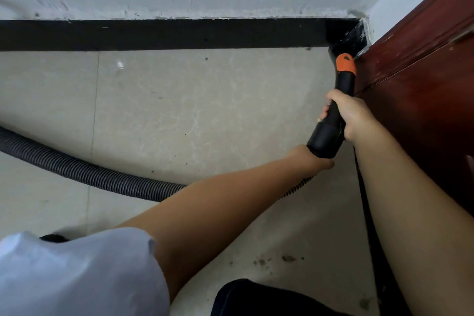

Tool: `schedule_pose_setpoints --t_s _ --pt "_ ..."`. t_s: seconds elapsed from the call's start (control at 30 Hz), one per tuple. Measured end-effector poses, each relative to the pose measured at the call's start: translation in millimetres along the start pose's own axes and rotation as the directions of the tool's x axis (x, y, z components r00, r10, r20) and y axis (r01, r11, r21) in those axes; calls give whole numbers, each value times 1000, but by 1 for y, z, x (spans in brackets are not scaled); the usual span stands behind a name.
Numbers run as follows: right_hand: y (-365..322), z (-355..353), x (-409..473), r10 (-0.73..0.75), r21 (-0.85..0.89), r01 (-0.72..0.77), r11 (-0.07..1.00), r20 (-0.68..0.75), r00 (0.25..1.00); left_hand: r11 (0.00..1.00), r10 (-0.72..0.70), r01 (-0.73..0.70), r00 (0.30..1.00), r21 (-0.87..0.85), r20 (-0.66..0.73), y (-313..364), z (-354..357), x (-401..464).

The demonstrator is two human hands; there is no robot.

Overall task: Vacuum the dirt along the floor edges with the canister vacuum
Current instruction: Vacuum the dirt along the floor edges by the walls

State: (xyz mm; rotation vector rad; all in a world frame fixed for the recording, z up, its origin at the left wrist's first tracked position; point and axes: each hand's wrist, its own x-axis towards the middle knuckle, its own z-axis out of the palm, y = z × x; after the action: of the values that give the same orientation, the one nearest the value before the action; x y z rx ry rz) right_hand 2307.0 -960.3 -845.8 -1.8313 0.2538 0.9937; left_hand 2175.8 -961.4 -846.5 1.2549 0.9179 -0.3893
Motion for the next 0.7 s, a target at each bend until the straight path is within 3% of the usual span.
schedule_pose_setpoints --t_s 0.7 --pt "22 67 -42 -68 -170 88 982 121 990 982 -23 -8 987 -187 -162 -49 -27 -32"
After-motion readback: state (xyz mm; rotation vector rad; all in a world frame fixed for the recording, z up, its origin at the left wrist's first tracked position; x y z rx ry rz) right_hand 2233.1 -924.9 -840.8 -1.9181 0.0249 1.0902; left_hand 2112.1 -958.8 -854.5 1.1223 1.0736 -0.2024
